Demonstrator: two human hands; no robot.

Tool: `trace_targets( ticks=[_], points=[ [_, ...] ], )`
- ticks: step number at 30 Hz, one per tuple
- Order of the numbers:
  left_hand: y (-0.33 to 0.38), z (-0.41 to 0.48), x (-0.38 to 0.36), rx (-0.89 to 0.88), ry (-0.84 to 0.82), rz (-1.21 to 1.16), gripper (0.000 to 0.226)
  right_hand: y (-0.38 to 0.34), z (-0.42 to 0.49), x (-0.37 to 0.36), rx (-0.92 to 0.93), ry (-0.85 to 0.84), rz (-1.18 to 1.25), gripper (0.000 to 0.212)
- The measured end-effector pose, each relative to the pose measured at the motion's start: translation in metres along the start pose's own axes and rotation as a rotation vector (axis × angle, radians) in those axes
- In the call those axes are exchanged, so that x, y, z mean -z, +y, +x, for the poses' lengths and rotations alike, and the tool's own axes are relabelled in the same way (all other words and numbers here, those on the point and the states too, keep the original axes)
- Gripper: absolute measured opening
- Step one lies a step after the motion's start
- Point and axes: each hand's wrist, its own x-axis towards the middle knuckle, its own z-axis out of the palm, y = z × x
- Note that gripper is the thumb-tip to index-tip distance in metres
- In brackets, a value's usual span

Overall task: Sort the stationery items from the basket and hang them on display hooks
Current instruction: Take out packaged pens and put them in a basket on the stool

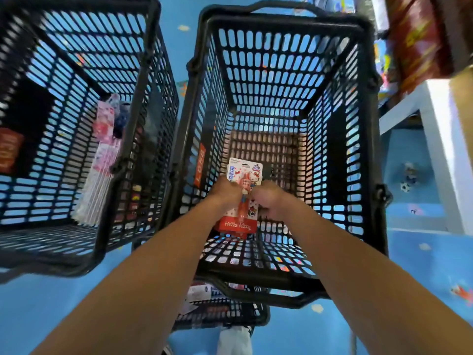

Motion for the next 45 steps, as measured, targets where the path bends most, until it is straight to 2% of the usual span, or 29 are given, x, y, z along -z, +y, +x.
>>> trace_targets(
  ticks=[6,12,16,20,25,31,34,35,38,41,45],
  points=[
    [-0.001,0.007,-0.008,-0.002,-0.028,0.004,0.037,0.004,0.017,-0.002,0.014,0.094,-0.121,0.010],
    [-0.002,0.006,-0.007,0.033,0.013,0.032,0.037,0.002,0.019,-0.003,0.006,0.064,-0.351,0.033],
    [-0.004,0.004,-0.006,0.042,0.044,0.067,0.038,0.002,0.016,-0.007,0.014,0.076,-0.494,0.025],
    [0.003,-0.003,-0.006,0.069,0.066,0.098,0.043,-0.003,0.012,0.001,0.044,0.095,-0.678,0.030],
    [0.008,-0.015,0.000,0.049,0.051,0.156,0.042,-0.005,0.001,0.008,0.059,0.083,-0.703,0.031],
    [0.011,-0.032,0.010,0.000,0.025,0.179,0.062,-0.007,-0.016,0.012,0.036,0.098,-0.751,0.032],
    [0.011,-0.041,0.016,-0.017,0.029,0.198,0.065,-0.009,-0.029,0.014,0.052,0.116,-0.788,0.011],
    [0.011,-0.045,0.018,-0.022,0.029,0.197,0.062,-0.010,-0.033,0.015,0.066,0.134,-0.790,0.012],
    [0.013,-0.058,0.027,-0.042,0.021,0.194,0.060,-0.012,-0.048,0.014,0.091,0.200,-0.664,0.035],
    [0.013,-0.076,0.040,-0.107,0.030,0.170,0.063,-0.016,-0.071,0.010,0.201,0.301,-0.543,0.054],
    [0.017,-0.103,0.065,-0.214,0.031,0.135,0.051,-0.025,-0.115,0.003,0.428,0.368,-0.410,0.045]
  ],
)
